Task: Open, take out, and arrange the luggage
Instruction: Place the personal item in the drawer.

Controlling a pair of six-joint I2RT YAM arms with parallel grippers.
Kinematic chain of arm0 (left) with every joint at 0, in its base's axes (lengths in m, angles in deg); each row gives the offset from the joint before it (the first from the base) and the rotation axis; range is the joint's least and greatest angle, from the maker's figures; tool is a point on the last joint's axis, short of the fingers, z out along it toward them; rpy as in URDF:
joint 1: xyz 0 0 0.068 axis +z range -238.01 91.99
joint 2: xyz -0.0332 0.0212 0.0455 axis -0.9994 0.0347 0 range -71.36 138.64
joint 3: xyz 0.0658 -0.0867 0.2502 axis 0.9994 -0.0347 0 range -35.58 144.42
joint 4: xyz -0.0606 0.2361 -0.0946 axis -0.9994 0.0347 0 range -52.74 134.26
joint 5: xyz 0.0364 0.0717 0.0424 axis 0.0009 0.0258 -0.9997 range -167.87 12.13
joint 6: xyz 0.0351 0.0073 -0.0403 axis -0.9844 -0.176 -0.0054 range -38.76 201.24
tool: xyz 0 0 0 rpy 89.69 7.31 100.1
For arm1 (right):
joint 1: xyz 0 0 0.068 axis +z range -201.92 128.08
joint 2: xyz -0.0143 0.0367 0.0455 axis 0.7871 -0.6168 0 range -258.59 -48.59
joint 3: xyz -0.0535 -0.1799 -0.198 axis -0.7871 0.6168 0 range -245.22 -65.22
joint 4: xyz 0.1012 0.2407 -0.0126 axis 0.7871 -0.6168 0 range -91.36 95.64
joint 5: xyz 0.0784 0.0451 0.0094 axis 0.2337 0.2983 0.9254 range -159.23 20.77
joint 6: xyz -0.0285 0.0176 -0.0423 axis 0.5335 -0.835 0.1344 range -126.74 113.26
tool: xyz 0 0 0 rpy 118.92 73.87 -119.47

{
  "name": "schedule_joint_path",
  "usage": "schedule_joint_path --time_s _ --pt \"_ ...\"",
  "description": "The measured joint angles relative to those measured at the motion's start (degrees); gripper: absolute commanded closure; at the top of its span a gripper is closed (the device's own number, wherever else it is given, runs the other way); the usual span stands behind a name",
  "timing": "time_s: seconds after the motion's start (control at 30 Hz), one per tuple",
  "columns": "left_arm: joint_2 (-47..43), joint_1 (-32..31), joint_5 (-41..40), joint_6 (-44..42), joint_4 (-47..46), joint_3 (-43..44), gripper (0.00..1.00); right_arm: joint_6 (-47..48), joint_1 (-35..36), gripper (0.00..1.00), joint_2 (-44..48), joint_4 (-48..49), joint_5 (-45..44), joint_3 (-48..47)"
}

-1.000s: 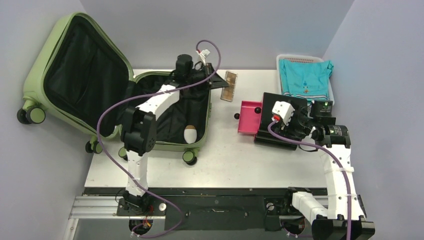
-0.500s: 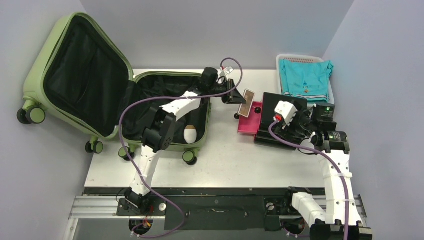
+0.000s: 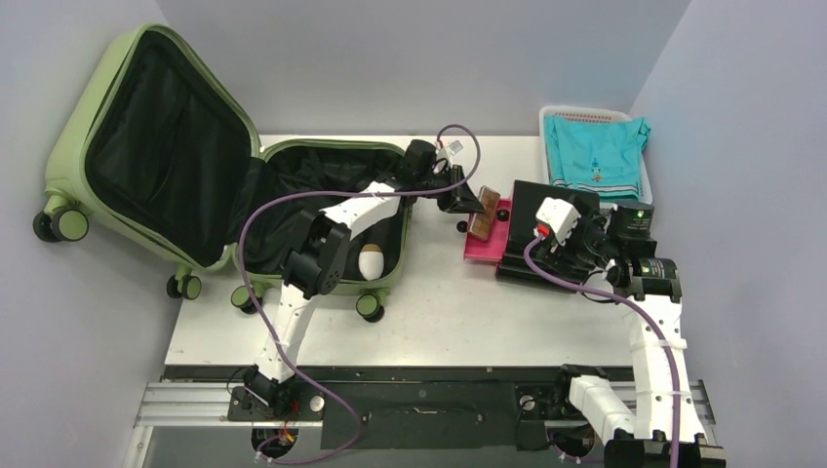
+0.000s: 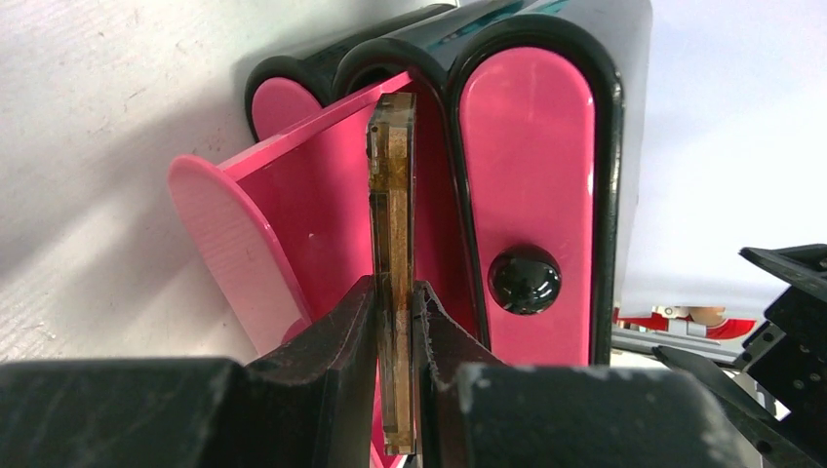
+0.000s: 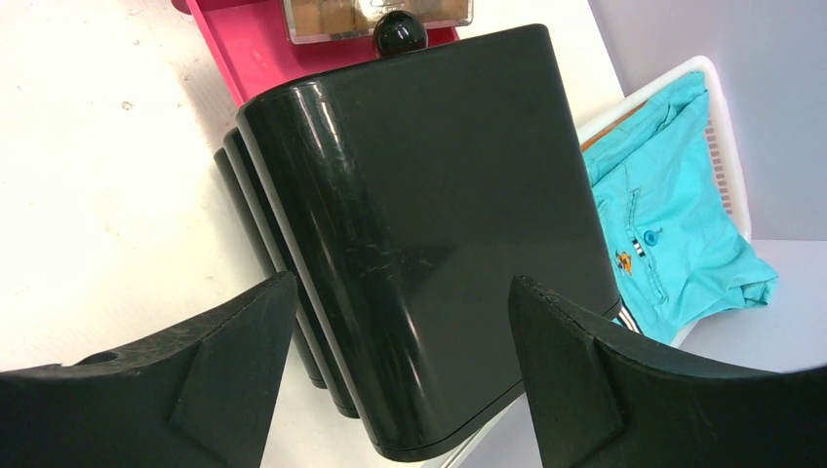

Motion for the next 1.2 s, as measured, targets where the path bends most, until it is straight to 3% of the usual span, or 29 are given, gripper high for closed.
schedule_joint_path --time_s 0.37,0.57,0.9,1.2 --pt "0.0 -1.4 -3.0 -0.3 4.2 0.5 1.0 0.1 0.0 0.25 0.1 0.0 0.0 0.0" --pt "0.0 -1.9 -4.5 -0.3 5.5 1.2 0.94 0.2 0.0 0.25 0.2 0.0 0.0 0.0" --pt "0.0 -2.9 -5.7 -0.1 6.4 2.1 0.62 0.2 0.0 0.25 0.2 0.0 0.0 0.0" --pt "0.0 -3.1 -6.1 -0.3 6.9 3.3 0.55 0.4 0.1 0.25 0.2 0.0 0.0 0.0"
